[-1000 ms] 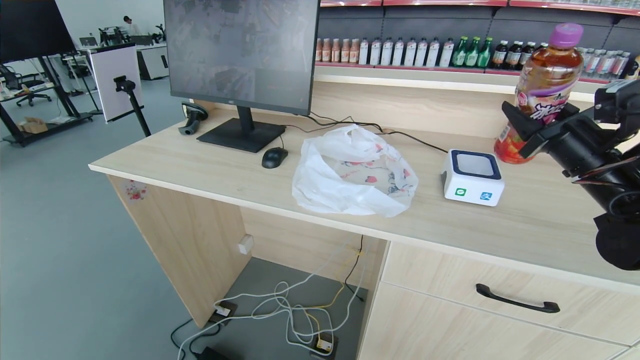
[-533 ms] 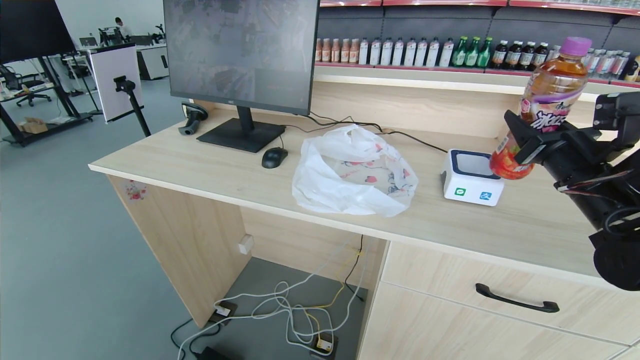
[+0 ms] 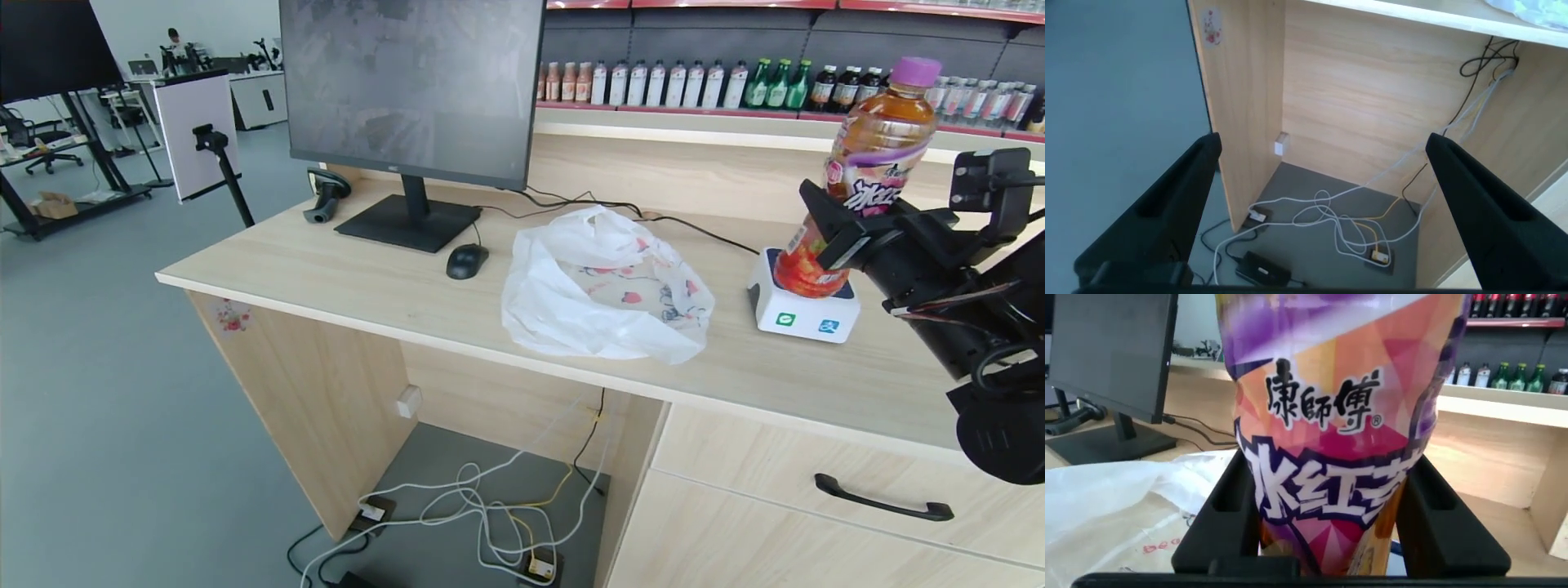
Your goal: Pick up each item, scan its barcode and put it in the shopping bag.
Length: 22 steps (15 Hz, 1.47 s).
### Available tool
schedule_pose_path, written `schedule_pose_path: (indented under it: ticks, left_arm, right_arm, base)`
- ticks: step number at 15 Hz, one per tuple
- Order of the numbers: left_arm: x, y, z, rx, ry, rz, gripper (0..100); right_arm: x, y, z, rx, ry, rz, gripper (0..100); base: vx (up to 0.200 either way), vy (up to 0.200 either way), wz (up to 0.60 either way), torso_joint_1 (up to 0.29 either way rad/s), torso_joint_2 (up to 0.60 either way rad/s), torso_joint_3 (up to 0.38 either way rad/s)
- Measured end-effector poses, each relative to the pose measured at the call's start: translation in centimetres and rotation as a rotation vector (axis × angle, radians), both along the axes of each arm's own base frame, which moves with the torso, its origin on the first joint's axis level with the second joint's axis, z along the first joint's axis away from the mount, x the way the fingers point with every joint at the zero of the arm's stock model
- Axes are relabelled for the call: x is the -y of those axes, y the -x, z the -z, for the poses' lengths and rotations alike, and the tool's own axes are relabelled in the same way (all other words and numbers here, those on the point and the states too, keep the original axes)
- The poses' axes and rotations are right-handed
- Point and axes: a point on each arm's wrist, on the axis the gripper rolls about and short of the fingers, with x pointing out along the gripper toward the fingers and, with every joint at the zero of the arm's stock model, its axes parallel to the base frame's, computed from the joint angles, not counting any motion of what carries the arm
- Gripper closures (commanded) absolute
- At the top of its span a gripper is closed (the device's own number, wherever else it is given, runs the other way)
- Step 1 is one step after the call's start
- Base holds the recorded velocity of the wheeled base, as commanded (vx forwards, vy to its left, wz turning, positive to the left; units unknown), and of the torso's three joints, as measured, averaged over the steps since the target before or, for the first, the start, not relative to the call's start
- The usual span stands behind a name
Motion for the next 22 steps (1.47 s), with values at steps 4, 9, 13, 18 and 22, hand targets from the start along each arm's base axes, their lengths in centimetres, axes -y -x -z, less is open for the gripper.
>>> schedule_pose_path:
  ticks: [4,9,13,18,22]
  left_arm:
    - [0.0,0.0,0.0,0.000,0.000,0.000,0]
    - [0.0,0.0,0.0,0.000,-0.001,0.001,0]
    - [0.0,0.0,0.0,0.001,0.000,-0.002,0]
    - [0.0,0.0,0.0,0.000,0.000,0.001,0]
    - [0.0,0.0,0.0,0.000,0.000,0.000,0]
  right_arm:
    - [-0.3,0.0,-0.3,0.011,-0.002,-0.009,100]
    - [-1.8,0.1,-0.7,0.029,-0.006,-0.056,100]
    - [-4.1,0.5,-0.7,0.027,-0.012,-0.136,100]
    - [-6.1,0.6,-0.5,0.027,-0.013,-0.202,100]
    - [-7.8,0.0,-0.2,0.019,-0.009,-0.253,100]
  base:
    - [0.000,0.100,0.00,-0.001,0.00,0.000]
    - [0.000,0.000,0.00,0.000,0.00,0.000]
    - [0.150,0.000,0.00,-0.006,0.00,0.005]
    - [0.040,0.000,0.00,0.000,0.00,0.002]
    - [0.000,0.000,0.00,0.000,0.00,0.000]
